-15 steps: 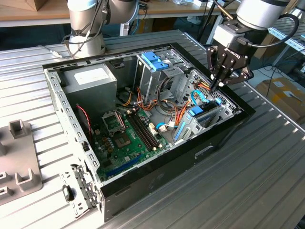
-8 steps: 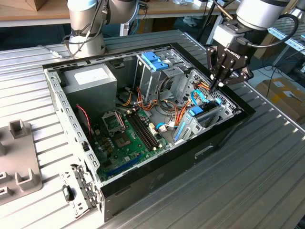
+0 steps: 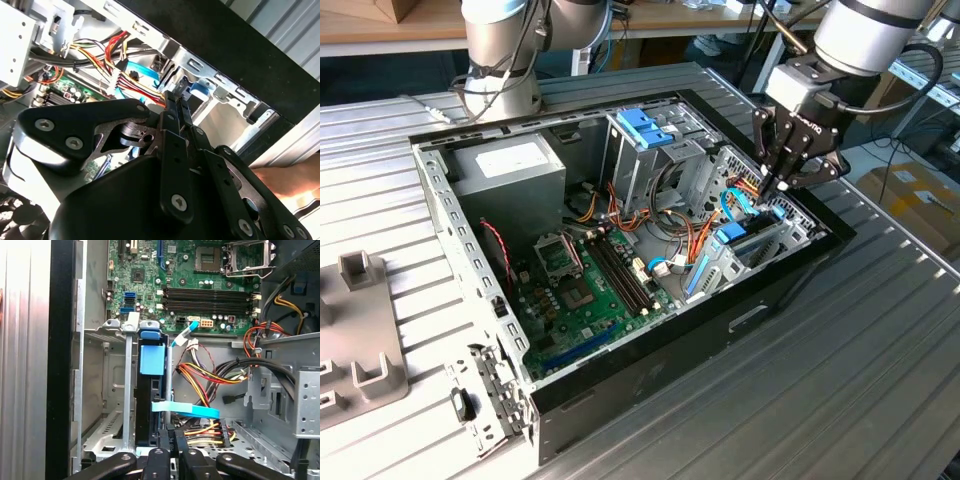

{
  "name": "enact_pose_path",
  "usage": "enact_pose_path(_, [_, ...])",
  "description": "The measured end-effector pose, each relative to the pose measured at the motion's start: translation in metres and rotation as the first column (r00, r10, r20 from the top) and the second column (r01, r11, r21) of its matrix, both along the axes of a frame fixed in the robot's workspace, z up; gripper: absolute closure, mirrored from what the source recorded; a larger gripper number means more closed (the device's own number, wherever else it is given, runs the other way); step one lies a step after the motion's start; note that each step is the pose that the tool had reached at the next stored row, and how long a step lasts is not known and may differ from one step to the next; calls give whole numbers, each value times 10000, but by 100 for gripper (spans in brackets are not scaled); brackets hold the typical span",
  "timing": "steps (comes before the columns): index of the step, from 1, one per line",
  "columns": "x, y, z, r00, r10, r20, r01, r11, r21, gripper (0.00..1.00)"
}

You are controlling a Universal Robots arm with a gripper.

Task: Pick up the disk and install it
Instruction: 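Insert the second disk wire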

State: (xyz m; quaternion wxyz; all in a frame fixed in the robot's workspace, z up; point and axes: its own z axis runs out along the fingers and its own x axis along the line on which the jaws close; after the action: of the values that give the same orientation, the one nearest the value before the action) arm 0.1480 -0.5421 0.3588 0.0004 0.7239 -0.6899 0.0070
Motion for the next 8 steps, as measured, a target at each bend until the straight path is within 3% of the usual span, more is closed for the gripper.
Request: enact_pose_path(8, [-34,-66,-36,10000,-4,0,4,10000,1,84])
